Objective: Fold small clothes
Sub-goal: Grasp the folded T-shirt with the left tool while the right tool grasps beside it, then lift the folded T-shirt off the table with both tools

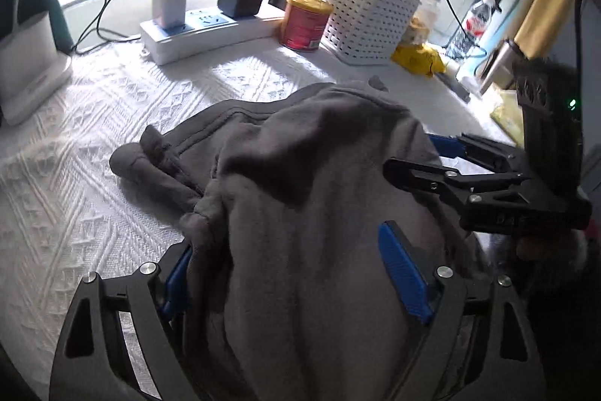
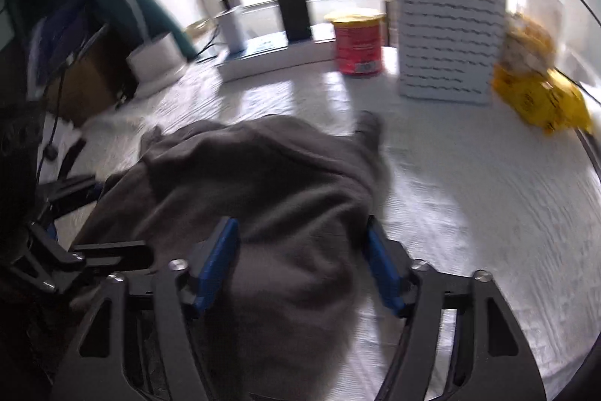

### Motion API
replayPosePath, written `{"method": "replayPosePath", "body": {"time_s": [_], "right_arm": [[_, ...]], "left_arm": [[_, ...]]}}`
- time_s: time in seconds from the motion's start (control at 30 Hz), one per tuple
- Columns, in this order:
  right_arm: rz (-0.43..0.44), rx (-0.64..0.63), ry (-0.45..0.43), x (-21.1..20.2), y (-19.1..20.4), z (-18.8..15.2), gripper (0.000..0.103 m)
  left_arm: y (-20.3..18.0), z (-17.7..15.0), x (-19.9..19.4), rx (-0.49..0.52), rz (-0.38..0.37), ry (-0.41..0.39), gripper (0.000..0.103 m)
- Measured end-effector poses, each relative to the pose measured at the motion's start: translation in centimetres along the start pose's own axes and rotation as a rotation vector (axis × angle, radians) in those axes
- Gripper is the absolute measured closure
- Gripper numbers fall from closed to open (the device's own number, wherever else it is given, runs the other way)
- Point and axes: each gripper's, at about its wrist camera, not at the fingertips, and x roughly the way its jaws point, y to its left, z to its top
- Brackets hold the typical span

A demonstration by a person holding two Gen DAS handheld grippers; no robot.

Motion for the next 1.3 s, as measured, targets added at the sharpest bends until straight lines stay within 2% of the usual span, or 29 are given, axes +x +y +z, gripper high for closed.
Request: {"method": "replayPosePath", "body": {"time_s": [0.1, 0.17, 0.23, 0.3, 0.37, 0.43, 0.5, 0.6, 0.73, 0.87, 1.3], "right_arm": [[-0.023, -0.011, 0.002, 0.3, 0.5, 0.2, 0.051], [-0.022, -0.007, 0.001, 0.3, 0.6, 0.2, 0.070], [0.015, 0.005, 0.003, 0.4, 0.6, 0.1, 0.080], [0.018, -0.005, 0.005, 0.4, 1.1, 0.1, 0.083], [0.025, -0.012, 0.004, 0.3, 1.6, 0.1, 0.085], [0.031, -0.015, 0.003, 0.2, 2.0, 0.0, 0.086], [0.035, -0.012, -0.005, 0.0, 2.3, -0.1, 0.087], [0.046, 0.003, -0.018, -0.5, 2.7, -0.4, 0.088], [0.061, 0.014, -0.020, -1.6, 3.0, -0.9, 0.088], [0.061, 0.015, -0.036, -2.9, 3.5, -1.3, 0.088], [0.093, -0.007, -0.158, -9.4, 5.5, -1.9, 0.089]], "left_arm": [[0.2, 0.1, -0.1, -0.004, 0.012, -0.004, 0.025], [-0.2, 0.0, -0.1, 0.020, 0.047, -0.002, 0.038], [-0.4, -0.1, -0.1, 0.037, 0.062, -0.004, 0.051], [-0.7, -0.2, -0.1, 0.057, 0.080, -0.005, 0.051], [-0.8, -0.2, -0.1, 0.067, 0.089, -0.005, 0.057], [-0.7, -0.1, -0.2, 0.061, 0.086, -0.002, 0.076], [-0.7, -0.2, -0.3, 0.053, 0.059, 0.011, 0.078], [-1.4, -0.4, -0.7, 0.066, 0.059, 0.012, 0.079], [-2.0, -1.3, -2.0, 0.037, 0.009, -0.016, 0.080], [-2.1, -2.2, -3.2, 0.013, 0.000, -0.041, 0.080], [-4.6, -3.5, -8.9, 0.045, -0.016, -0.233, 0.080]]}}
